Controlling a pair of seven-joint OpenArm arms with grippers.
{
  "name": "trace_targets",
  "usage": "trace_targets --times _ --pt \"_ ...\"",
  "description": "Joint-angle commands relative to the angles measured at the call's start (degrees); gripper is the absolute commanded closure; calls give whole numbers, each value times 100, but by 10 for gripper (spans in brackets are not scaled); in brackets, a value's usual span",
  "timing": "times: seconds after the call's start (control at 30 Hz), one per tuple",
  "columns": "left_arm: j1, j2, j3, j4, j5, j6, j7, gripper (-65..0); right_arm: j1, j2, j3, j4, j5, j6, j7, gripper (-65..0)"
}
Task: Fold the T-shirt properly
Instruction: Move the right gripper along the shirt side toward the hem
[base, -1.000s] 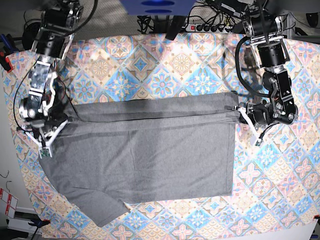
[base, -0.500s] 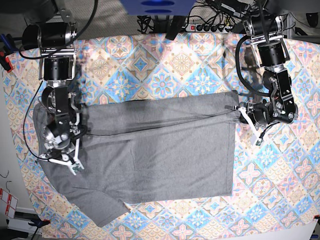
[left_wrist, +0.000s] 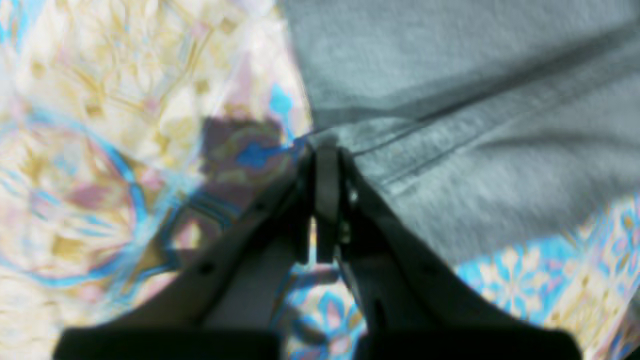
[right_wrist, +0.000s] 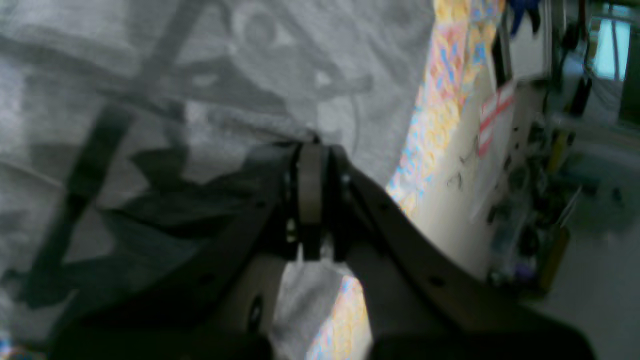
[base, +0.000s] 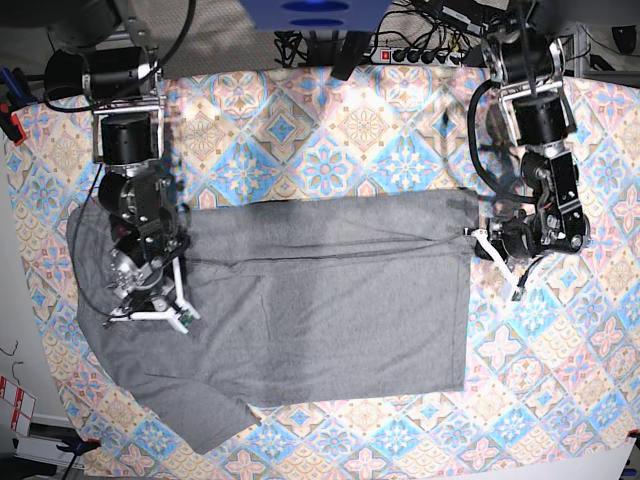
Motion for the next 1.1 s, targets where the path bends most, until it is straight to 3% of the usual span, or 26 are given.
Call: trace_targets --times 0.0,0.27,0.37,0.53,0.93,1.07 --pt "-218 -57 -9 -186 -54 11 -158 0 178 73 21 78 -198 -88 152 -7" --pt "-482 -65 308 -626 -71 73 -422 0 345 -288 48 69 -655 -97 345 -9" --pt "-596 -57 290 -626 -71 81 -422 0 345 -297 48 61 -655 -97 354 -9" --pt "-605 -101 299 -626 -71 407 -422 0 424 -297 12 -106 -655 -97 363 -10" --pt "-306 -189 290 -626 -80 407 -431 0 688 -305 4 -599 -655 -97 653 -10" --pt "-288 -189 290 -626 -80 407 -431 0 706 -455 4 -608 -664 -97 820 -10"
